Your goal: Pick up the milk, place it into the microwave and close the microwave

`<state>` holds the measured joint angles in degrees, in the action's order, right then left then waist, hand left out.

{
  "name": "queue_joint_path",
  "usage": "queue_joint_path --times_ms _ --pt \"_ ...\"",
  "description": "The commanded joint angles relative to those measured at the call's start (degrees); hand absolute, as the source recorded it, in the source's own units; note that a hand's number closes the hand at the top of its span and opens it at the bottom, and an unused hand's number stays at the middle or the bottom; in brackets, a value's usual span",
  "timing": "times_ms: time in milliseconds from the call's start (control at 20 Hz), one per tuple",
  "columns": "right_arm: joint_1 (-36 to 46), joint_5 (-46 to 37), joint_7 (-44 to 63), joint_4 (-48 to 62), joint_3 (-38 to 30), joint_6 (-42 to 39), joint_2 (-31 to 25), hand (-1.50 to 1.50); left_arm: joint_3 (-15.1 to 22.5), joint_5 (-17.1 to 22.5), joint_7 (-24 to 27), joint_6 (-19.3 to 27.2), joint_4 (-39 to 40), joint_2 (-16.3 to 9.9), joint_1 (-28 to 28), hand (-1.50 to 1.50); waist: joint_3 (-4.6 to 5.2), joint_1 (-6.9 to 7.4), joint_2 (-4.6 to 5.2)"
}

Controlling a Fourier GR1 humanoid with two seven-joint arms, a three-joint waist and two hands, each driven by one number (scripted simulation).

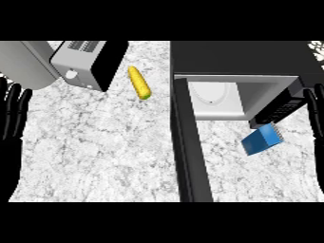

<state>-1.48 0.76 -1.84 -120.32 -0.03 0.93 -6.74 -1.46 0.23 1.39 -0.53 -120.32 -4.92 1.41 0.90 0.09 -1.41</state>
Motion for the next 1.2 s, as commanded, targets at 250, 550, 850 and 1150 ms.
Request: queue_joint_path --times_ms 250,550,850,1150 --pt "5.0 -8.4 2.4 5.6 0.8 5.6 2.5 -1.5 1.5 -3.9 -6.1 2.2 -6.1 0.8 2.7 -1.5 -0.9 0.26 1.38" --pt "-0.1 4.8 4.5 1.8 5.4 -0.4 6.6 -1.5 8.9 -1.7 -2.3 5.1 -6.1 4.8 15.0 -1.5 -0.89 0.27 1.27" --pt "-5.2 1.0 1.7 0.2 9.1 3.6 6.7 -1.5 14.8 -3.5 3.1 4.7 -11.1 4.9 25.8 -1.5 -0.89 0.25 1.27" --pt "-2.7 -6.7 1.8 2.9 9.6 11.5 6.7 -1.5 14.9 -2.4 5.3 3.6 -11.7 4.3 29.6 -1.5 -0.88 0.37 1.31"
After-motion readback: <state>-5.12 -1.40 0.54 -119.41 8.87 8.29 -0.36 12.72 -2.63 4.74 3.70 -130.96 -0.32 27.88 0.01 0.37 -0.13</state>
